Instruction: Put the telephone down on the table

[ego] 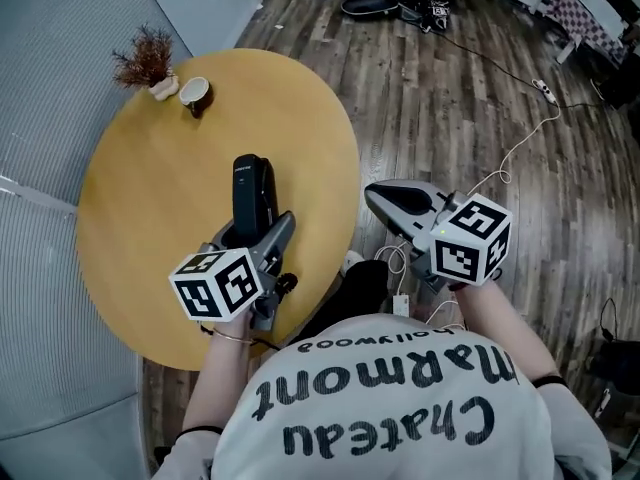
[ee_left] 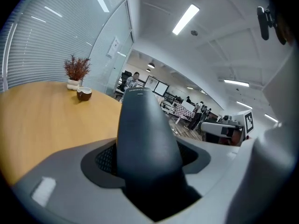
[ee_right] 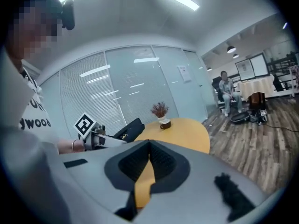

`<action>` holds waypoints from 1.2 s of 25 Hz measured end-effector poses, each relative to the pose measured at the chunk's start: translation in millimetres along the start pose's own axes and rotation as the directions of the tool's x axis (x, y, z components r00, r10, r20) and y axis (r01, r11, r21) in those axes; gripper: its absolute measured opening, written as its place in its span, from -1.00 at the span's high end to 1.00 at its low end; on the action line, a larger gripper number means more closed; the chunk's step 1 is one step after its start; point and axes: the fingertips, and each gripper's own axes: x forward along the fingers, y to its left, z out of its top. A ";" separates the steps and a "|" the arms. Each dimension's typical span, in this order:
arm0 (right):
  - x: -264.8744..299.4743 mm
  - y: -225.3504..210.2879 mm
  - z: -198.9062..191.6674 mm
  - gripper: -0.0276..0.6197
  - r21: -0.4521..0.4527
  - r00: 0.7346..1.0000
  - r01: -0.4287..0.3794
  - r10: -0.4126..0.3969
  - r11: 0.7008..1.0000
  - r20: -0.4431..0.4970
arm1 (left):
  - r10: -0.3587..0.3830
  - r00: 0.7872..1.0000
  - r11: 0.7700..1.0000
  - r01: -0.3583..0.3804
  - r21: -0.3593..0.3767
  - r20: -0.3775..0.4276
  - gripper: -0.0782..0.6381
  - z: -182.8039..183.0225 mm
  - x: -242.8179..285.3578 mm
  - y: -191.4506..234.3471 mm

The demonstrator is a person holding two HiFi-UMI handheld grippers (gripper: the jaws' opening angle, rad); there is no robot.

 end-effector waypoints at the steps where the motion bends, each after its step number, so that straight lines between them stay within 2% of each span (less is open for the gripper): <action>1: 10.7 -0.2 5.6 0.87 -0.006 1.000 -0.031 0.031 0.999 0.000 | 0.008 1.000 1.000 -0.008 -0.009 0.006 -0.15 4.2 1.4 3.0; 4: 44.4 -6.3 18.8 0.87 -0.007 0.993 -0.114 0.113 0.994 -0.009 | 0.034 0.999 0.999 -0.034 -0.029 0.009 -0.15 17.0 10.1 18.2; 10: 110.6 -33.4 25.6 0.87 -0.012 0.970 -0.226 0.223 0.974 -0.100 | 0.113 0.993 0.989 -0.110 -0.096 0.021 -0.15 29.6 35.5 67.6; 14: 153.0 -33.5 38.0 0.87 -0.010 0.941 -0.313 0.309 0.950 -0.136 | 0.155 0.988 0.977 -0.149 -0.154 0.024 -0.15 40.8 32.6 88.5; 17: 176.8 -34.9 40.5 0.87 -0.003 0.919 -0.367 0.362 0.930 -0.157 | 0.170 0.985 0.974 -0.166 -0.157 0.011 -0.15 42.4 38.1 93.0; 23: 224.1 -56.4 41.9 0.87 0.014 0.907 -0.390 0.386 0.921 -0.167 | 0.204 0.979 0.968 -0.205 -0.146 -0.021 -0.15 48.5 67.8 123.2; 30: 245.0 -79.2 40.2 0.87 0.007 0.895 -0.403 0.395 0.915 -0.206 | 0.208 0.978 0.965 -0.207 -0.161 -0.009 -0.15 64.0 96.1 125.6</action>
